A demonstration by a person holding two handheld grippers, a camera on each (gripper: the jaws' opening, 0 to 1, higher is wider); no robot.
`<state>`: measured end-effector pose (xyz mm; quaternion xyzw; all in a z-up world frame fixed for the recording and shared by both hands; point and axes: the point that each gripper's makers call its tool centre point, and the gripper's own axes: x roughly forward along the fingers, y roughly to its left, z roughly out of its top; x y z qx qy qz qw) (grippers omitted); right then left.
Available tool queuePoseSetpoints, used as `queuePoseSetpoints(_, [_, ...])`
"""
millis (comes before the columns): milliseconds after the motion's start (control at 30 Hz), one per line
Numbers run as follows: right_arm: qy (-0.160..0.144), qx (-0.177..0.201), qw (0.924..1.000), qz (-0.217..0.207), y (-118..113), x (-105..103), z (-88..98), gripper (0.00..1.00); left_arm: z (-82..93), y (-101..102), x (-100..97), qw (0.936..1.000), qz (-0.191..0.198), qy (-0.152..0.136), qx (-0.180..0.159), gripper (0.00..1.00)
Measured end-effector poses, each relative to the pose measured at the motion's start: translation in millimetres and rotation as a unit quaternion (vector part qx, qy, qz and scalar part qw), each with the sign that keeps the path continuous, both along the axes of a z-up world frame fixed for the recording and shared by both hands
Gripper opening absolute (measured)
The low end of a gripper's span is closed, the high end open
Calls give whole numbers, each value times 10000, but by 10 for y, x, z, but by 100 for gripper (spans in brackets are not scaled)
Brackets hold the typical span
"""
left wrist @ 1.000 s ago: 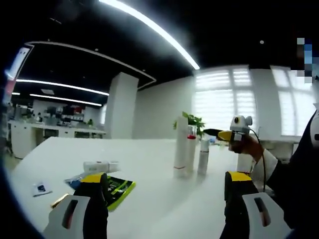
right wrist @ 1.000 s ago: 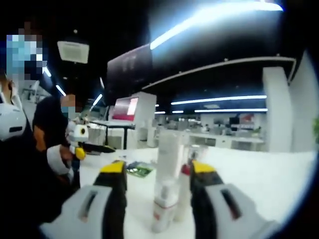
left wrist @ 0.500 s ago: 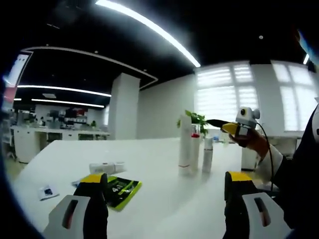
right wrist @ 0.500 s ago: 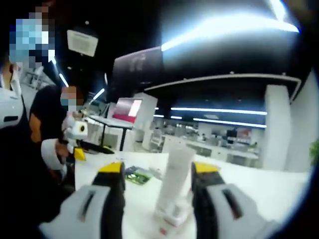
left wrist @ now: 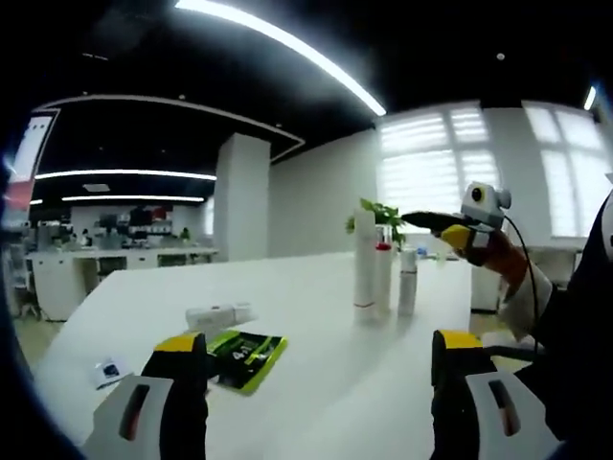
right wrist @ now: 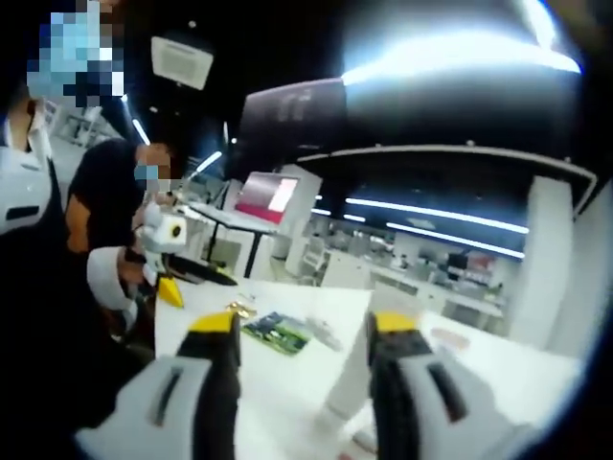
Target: Arrange the skincare products in the storage area until every visible bottle or jar stands upright without overlapping.
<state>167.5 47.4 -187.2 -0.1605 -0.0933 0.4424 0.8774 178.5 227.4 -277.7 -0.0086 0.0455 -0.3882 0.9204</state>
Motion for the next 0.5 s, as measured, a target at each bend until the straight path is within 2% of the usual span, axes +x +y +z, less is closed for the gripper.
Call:
queuePoseSetpoints(300, [1,-428,9991,-32,266,38,-29,53,-72,79,-10,9995,90,24,307,99])
queuePoseSetpoints(500, [-16,-814,9966,-87,429,81,-41,52,-64,173,-14,9994,130,2,333,99])
